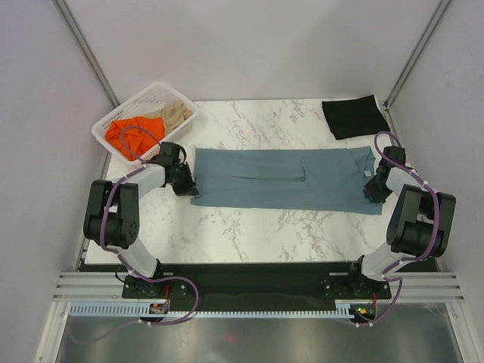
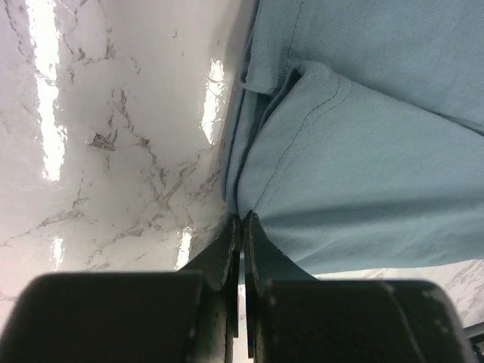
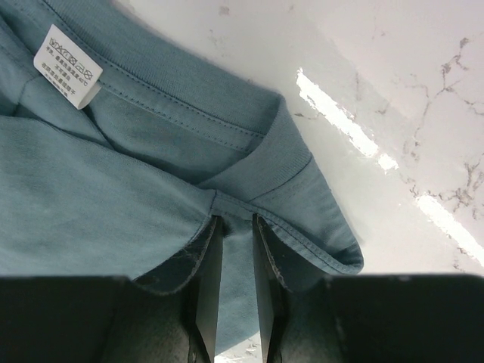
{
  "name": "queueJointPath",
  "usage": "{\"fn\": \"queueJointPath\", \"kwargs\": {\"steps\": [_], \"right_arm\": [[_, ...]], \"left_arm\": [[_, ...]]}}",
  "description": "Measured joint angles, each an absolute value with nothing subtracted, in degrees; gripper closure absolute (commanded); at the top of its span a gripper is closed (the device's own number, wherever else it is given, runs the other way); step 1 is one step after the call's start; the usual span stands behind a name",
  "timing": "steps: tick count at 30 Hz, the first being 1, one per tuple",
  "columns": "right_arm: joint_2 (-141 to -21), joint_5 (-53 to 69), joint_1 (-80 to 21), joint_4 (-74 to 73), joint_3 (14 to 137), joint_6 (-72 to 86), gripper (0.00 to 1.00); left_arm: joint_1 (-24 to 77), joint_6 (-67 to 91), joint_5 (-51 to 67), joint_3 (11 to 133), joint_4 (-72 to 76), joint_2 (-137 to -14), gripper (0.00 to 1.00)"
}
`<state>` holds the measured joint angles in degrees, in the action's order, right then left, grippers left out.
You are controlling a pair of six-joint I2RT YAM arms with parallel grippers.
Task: Fold and stack the t-shirts
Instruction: Fold the tshirt
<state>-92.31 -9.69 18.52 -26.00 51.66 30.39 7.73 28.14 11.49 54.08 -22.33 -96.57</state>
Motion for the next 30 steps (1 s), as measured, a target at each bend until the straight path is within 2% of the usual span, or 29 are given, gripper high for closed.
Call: {"fn": "queueJointPath", "kwargs": {"steps": [22, 30], "right_arm": [[-92.3, -10.4, 18.5, -25.5, 51.5, 30.4, 0.73], [-93.1, -7.6, 17.6, -23.6, 52.1, 29.7, 0.68]], "left_arm": [[8.0, 31.2, 10.0, 48.9, -23.7, -91.9, 0.98], [8.0, 34.1, 10.8, 42.0, -21.3, -86.0, 0.98]]}}
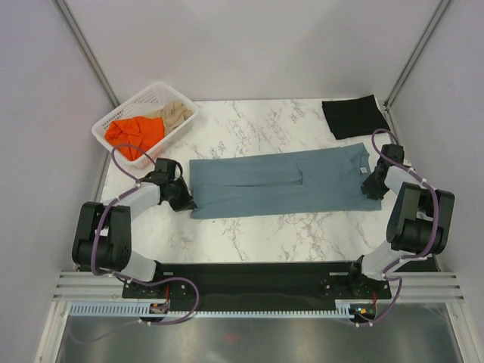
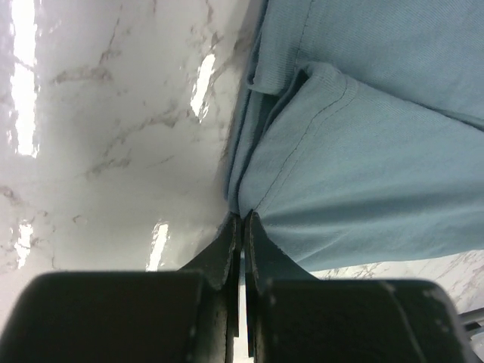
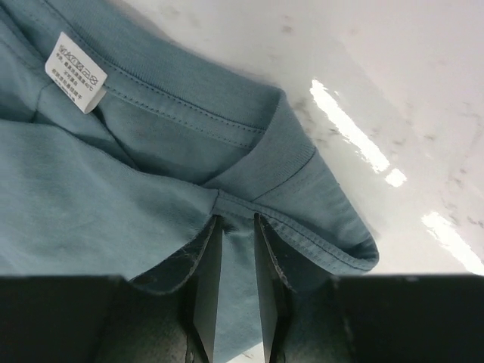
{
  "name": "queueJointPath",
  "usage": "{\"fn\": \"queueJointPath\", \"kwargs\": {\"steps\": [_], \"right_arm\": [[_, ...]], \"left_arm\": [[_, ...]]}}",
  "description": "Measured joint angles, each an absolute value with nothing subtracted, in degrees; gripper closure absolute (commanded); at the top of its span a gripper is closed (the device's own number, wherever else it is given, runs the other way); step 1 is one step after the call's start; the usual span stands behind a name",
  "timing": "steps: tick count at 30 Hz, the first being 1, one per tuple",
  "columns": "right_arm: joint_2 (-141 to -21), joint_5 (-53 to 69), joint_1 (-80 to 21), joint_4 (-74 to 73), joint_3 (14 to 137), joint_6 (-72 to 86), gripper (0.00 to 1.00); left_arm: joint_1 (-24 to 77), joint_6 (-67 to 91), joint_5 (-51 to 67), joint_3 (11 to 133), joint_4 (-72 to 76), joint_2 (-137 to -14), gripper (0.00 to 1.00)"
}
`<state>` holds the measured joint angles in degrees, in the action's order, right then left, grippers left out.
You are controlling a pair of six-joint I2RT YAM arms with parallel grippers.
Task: Fold and stack the t-shirts
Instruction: Fold the tshirt
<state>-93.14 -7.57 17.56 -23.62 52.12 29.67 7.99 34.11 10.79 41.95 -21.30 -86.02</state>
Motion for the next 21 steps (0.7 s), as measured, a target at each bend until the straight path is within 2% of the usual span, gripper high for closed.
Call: {"fn": "queueJointPath", "kwargs": {"steps": [13, 21], "right_arm": [[-99.8, -4.9, 11.5, -18.8, 58.1, 27.6, 0.67], [-99.8, -9.1, 10.8, -21.3, 59.0, 28.2, 0.64]], "left_arm": [[7.9, 34.8, 10.1, 29.6, -23.3, -69.7, 0.98], [7.9, 34.8, 9.3, 29.1, -25.6, -63.5, 0.98]]}}
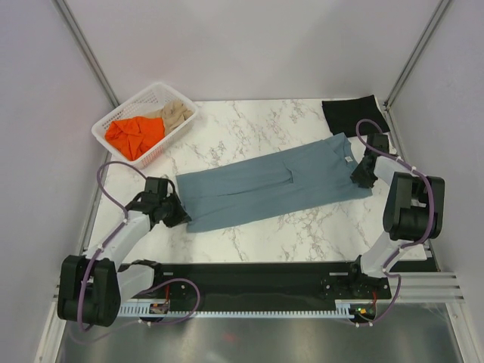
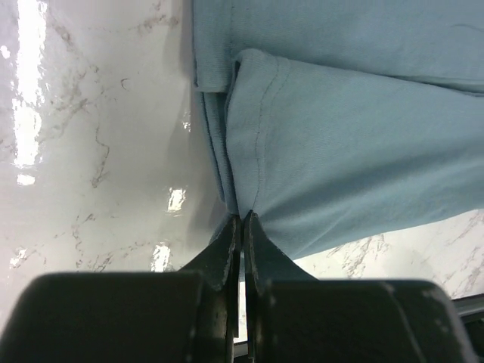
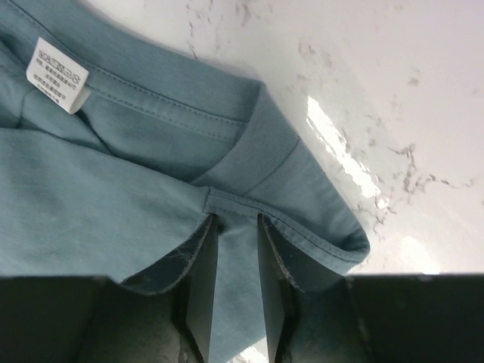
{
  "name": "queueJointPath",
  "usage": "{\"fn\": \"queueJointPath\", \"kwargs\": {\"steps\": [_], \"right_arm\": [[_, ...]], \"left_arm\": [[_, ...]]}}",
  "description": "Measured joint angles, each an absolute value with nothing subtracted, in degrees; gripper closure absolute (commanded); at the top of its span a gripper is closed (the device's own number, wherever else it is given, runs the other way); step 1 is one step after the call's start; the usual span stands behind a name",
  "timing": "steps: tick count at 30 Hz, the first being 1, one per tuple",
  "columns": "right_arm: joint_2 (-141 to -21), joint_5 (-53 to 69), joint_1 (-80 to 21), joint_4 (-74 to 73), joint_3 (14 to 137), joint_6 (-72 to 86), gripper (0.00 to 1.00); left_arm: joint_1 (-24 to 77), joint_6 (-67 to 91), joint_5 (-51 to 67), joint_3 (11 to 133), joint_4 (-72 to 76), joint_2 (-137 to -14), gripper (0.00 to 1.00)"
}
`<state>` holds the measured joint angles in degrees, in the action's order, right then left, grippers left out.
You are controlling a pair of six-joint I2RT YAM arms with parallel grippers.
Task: Fold and stack the t-shirts
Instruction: Fold the tshirt
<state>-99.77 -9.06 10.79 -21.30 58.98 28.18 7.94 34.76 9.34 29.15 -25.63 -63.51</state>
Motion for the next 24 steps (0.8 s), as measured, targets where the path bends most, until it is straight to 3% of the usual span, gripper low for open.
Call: {"fn": "queueJointPath", "kwargs": {"steps": [2, 3, 11, 14, 18, 24], "right_arm": [[-99.0, -9.0, 10.8, -22.8, 59.0, 28.3, 0.62], [-98.5, -8.8, 10.9, -23.6, 59.0, 28.6, 0.6], [-94.7, -6.2, 9.5, -29.6, 64.2, 36.4, 0.46], [-94.9, -6.2, 7.4, -31.0, 67.3, 40.6, 0.38], [-98.7, -7.8, 3.7, -31.8, 72.6, 47.1, 0.36], [-109.0, -10.1, 0.4, -32.3, 78.3, 54.3, 0.36]], "left_arm": [[7.9, 34.8, 9.1, 30.1, -26.5, -61.8, 0.98], [7.9, 34.8, 9.1, 30.8, -27.0, -61.1, 0.66], [7.8, 51.1, -2.9, 39.2, -38.9, -56.1, 0.6], [7.8, 52.6, -4.4, 40.2, -40.9, -57.2, 0.49], [7.8, 52.2, -4.7, 44.6, -42.8, -62.8, 0.42], [7.8, 46.4, -2.4, 55.7, -41.3, -70.6, 0.42]]}}
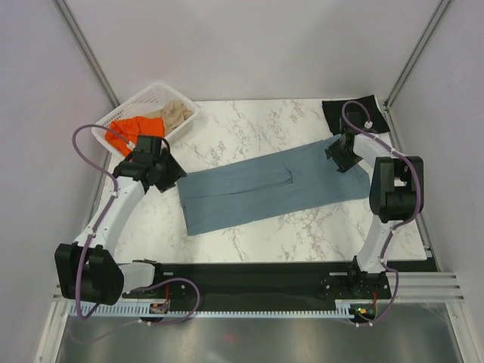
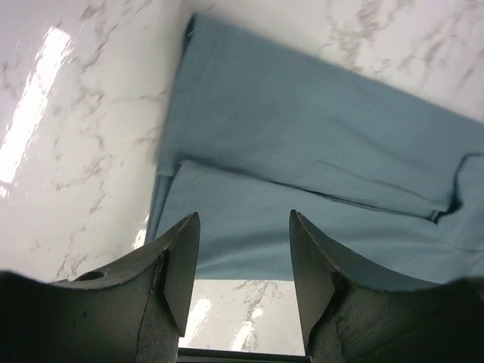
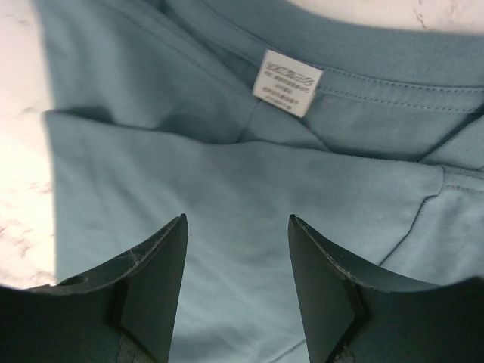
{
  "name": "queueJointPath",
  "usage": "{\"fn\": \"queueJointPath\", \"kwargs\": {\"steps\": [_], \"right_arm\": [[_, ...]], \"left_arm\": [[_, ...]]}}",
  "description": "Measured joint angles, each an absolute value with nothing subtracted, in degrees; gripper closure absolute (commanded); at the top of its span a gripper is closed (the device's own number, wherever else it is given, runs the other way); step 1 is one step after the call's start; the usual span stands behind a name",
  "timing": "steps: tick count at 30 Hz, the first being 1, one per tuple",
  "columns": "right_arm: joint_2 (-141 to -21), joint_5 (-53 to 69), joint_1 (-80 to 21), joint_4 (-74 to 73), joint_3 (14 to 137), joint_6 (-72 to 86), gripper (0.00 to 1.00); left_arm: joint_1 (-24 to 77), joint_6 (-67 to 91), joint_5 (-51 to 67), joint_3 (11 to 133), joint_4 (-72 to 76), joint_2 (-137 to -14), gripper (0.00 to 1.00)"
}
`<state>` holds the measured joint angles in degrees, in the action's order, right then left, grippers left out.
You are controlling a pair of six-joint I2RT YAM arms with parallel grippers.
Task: Fold and stack the t-shirts
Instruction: Fold the tshirt
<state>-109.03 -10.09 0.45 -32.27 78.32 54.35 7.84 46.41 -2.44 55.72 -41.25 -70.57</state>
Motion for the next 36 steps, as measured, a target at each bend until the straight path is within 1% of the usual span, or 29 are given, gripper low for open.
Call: {"fn": "queueJointPath", "kwargs": {"steps": [5, 9, 16, 20, 28, 33, 36], "right_arm": [[-115.1, -13.4, -1.7, -35.3, 82.0, 56.6, 0.36], [-120.2, -14.4, -4.4, -36.1, 89.5, 54.7, 0.36], [-124.9, -15.5, -9.2, -35.1, 96.0, 49.5, 0.36], [-129.5, -15.3, -10.7, -34.7, 103.1, 46.8, 0.36], [-140.0, -7.6, -12.6, -28.5, 118.4, 43.0, 0.37], [-147.6, -2.4, -14.3, -24.6, 129.3, 40.2, 0.38], [-150.1, -0.3, -14.6, -23.6, 133.0, 38.3, 0.4]], "left_arm": [[7.8, 40.0, -0.9, 62.3, -38.9, -70.4, 0.42], [7.8, 38.2, -1.0, 62.5, -38.5, -68.1, 0.42], [7.8, 37.1, -1.5, 62.4, -38.6, -66.5, 0.42], [7.8, 36.8, -1.4, 62.4, -38.6, -65.8, 0.42], [7.8, 36.6, 2.8, 60.3, -36.3, -67.3, 0.42], [7.8, 36.5, 7.9, 59.1, -33.6, -74.4, 0.42], [7.8, 36.4, 9.4, 58.2, -32.4, -78.7, 0.42]]}}
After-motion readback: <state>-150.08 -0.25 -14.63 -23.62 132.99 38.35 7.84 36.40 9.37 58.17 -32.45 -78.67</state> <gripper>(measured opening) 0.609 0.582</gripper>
